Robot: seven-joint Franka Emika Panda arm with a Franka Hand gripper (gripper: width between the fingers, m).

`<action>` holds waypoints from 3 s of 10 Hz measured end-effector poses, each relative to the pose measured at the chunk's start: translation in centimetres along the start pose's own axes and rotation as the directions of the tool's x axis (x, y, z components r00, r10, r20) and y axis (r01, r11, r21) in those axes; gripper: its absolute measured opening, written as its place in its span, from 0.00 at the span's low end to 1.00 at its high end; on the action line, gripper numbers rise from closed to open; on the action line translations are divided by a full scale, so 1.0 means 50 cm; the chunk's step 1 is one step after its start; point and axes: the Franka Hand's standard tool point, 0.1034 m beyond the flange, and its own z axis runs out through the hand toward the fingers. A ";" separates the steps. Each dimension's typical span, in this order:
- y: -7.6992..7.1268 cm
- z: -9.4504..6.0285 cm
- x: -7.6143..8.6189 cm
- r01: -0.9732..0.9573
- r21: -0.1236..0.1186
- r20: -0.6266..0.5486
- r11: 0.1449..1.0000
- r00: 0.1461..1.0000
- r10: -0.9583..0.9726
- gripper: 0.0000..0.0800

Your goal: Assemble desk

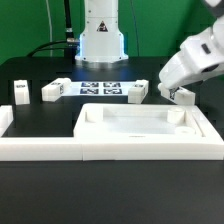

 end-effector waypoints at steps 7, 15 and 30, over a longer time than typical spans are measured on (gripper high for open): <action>-0.001 0.018 0.025 -0.006 0.013 0.105 1.000 0.994 0.005 0.81; -0.001 0.014 0.029 -0.005 0.013 0.091 1.000 0.996 0.003 0.36; 0.170 -0.345 -0.114 -0.039 0.218 -0.408 0.975 0.904 0.128 0.36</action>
Offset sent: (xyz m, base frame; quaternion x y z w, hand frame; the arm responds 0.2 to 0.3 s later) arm 0.0000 0.0000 0.0000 0.0000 0.0000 0.0000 1.0000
